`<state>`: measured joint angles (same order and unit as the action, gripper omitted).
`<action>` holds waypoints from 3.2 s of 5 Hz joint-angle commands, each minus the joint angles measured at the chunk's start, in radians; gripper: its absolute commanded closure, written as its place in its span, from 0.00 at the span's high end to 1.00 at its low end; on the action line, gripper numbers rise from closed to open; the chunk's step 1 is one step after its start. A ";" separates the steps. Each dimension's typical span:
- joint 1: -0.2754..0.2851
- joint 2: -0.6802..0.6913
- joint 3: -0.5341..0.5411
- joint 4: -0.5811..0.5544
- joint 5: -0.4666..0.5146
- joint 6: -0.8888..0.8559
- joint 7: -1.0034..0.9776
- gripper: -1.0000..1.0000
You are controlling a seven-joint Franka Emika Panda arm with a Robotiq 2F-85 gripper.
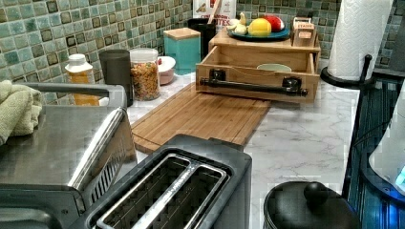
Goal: Close the drawer.
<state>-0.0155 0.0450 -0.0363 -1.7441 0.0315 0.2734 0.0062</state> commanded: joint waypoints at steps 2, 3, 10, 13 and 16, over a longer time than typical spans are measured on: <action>-0.016 -0.013 -0.012 -0.017 0.049 -0.016 -0.092 0.00; -0.009 -0.062 -0.007 -0.109 0.030 0.021 -0.302 0.00; 0.063 -0.204 -0.016 -0.645 -0.086 0.388 -0.938 0.00; 0.031 -0.176 -0.049 -0.752 -0.134 0.449 -1.070 0.00; 0.030 -0.122 -0.096 -0.787 -0.093 0.538 -1.141 0.00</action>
<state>0.0290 -0.0753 -0.1153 -2.5488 -0.0966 0.8086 -1.0498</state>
